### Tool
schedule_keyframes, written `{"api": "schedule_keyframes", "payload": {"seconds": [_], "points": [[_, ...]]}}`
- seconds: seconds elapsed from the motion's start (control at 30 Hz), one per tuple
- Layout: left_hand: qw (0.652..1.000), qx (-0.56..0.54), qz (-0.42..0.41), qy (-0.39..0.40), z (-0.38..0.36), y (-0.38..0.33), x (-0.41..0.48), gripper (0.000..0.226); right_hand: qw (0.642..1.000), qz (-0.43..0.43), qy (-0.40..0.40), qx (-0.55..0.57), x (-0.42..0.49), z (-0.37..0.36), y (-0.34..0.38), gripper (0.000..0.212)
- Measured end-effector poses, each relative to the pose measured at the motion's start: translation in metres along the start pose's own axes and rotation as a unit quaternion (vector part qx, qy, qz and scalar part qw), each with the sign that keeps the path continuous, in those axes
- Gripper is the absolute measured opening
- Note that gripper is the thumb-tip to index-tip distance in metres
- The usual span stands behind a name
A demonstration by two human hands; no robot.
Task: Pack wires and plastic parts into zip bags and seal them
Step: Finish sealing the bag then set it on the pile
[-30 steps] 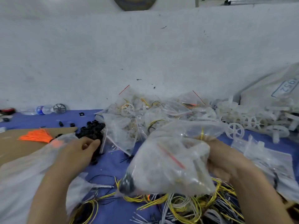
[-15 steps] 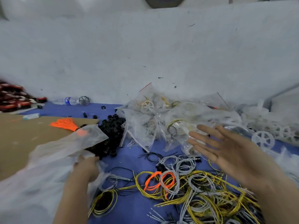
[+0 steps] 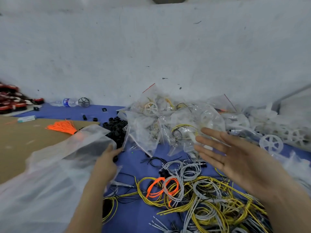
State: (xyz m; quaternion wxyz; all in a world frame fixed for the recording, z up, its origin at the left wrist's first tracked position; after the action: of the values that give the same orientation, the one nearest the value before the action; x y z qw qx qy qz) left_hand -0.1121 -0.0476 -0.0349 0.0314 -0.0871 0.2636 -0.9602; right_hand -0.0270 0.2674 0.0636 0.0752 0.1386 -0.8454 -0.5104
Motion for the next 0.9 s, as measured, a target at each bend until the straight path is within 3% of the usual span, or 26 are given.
{"api": "schedule_keyframes", "payload": {"seconds": [0.07,0.33,0.43,0.57,0.63,0.7,0.8,0.9], "points": [[0.999,0.027,0.002,0.027,-0.026,0.009,0.0,0.058,1.0,0.005,0.002,-0.013,-0.001,0.001,0.0,0.036],[0.993,0.102,0.045,-0.028,-0.029,0.013,0.006,0.03,0.999,0.025,0.012,-0.031,-0.004,0.003,0.008,0.039],[0.992,0.091,0.084,-0.039,-0.026,0.016,0.007,0.026,0.999,0.023,0.009,-0.035,-0.004,0.004,0.009,0.039],[0.994,0.08,0.059,-0.038,-0.016,0.005,0.002,0.016,0.999,0.024,0.009,-0.037,-0.005,0.003,0.008,0.039],[0.998,0.034,0.036,-0.04,-0.001,-0.013,-0.003,0.013,0.999,0.026,0.004,-0.037,-0.005,0.002,0.007,0.04],[0.994,-0.092,0.0,-0.061,0.025,-0.045,-0.012,0.012,0.999,0.026,-0.009,-0.047,-0.005,0.0,0.005,0.039],[0.933,-0.349,-0.08,-0.037,0.058,-0.111,-0.044,0.016,0.997,0.022,-0.017,-0.066,-0.006,-0.01,0.0,0.04],[0.873,-0.458,-0.159,0.043,0.059,-0.175,-0.087,0.008,0.996,0.025,0.004,-0.083,-0.005,-0.032,-0.011,0.036]]}}
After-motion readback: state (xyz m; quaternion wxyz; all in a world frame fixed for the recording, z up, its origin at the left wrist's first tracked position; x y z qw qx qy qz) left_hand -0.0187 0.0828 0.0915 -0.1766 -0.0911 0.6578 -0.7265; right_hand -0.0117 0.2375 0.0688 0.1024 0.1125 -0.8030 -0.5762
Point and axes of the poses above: each hand's wrist, its own x-axis towards the middle knuckle, its own z-axis out of the back of the hand, y = z × x, the point moved 5 cm from there along x, towards the middle knuckle, and after that the axes turned 2 degrees about -z, right-handed, at the moved point
